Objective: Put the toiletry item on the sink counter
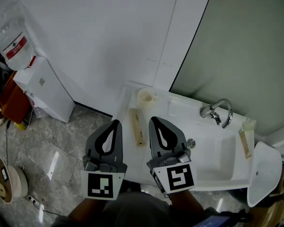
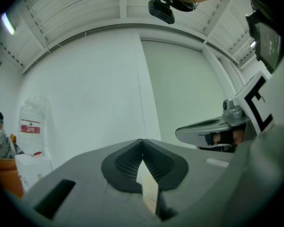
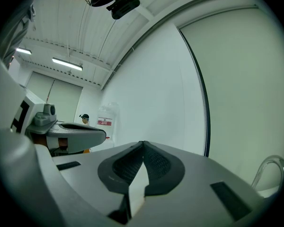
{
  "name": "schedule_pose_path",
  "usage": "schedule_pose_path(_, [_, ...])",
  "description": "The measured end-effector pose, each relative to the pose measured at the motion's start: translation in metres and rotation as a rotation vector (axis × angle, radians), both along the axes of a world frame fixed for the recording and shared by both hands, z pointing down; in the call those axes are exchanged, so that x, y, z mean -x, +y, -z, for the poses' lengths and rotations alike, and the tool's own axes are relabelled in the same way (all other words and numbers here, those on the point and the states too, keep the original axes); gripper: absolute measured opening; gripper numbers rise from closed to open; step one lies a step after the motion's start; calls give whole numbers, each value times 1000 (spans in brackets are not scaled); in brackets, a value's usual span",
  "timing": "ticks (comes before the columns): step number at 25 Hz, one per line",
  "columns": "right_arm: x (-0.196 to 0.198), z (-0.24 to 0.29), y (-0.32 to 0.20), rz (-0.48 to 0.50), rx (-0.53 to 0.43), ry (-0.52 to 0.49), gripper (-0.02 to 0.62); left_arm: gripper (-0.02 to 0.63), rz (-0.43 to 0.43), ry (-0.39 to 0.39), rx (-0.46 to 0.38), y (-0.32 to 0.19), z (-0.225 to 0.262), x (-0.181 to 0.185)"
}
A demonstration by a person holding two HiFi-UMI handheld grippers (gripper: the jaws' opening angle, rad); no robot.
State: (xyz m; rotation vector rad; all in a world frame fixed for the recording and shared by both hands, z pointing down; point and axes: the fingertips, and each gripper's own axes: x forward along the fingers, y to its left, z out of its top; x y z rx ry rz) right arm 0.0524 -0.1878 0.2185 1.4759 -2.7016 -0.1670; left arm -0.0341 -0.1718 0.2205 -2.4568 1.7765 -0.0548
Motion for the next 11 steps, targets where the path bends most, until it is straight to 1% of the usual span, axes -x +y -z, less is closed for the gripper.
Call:
schedule_pose_path(5, [1,0,-2,0,-8,-1,14,11,3,-5,3,-2,-1,1])
schedule_pose_path(11, [0,-2,-2,6,8,5,14,11,2,-4,0,-3,-2,0])
